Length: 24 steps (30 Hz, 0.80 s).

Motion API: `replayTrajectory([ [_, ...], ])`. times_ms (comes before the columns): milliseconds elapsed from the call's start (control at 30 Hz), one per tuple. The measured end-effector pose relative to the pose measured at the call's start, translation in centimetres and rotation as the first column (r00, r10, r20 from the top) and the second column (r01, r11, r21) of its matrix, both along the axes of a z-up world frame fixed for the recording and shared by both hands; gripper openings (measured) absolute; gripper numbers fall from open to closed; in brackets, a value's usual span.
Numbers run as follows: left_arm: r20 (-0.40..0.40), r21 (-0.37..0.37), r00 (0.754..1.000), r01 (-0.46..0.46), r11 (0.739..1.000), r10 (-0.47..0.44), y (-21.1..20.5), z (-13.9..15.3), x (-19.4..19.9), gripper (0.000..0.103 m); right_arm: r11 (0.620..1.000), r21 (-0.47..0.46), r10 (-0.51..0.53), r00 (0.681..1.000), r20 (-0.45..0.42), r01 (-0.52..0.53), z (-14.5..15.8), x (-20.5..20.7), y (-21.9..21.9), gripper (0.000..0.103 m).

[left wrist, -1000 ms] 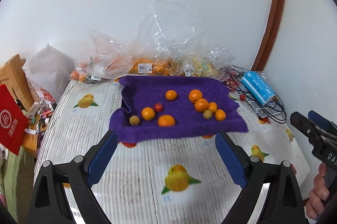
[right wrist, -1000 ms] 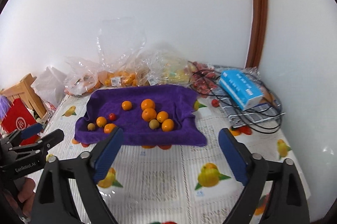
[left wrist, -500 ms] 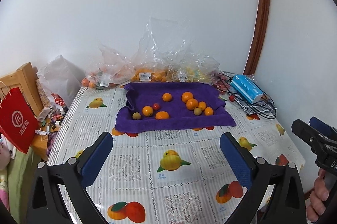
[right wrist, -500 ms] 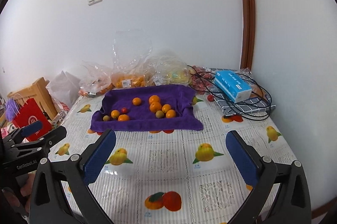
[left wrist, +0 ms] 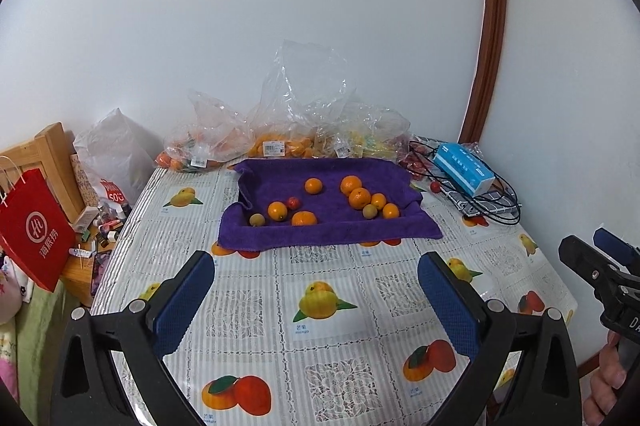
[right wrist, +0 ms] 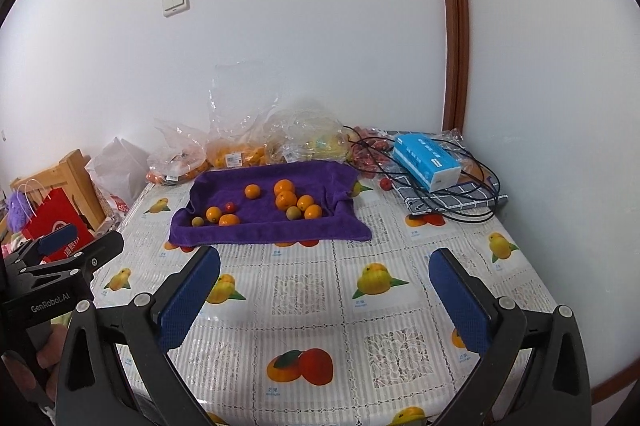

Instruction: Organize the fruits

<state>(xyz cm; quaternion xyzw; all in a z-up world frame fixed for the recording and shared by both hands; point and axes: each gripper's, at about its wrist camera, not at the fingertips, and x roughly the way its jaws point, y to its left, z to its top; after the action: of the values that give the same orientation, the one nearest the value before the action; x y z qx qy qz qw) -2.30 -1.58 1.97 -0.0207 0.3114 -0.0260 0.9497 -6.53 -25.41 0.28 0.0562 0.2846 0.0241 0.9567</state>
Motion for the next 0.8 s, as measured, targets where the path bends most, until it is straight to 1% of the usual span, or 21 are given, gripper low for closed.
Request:
replayTrajectory([
  [800,0.003,-0.009,1.0,0.005,1.0,-0.005,-0.07,-0.2,-0.29,0.103,1.0,-0.002,0.004,1.0,-0.007,-0.004,-0.53,0.12,0.04,0.103],
])
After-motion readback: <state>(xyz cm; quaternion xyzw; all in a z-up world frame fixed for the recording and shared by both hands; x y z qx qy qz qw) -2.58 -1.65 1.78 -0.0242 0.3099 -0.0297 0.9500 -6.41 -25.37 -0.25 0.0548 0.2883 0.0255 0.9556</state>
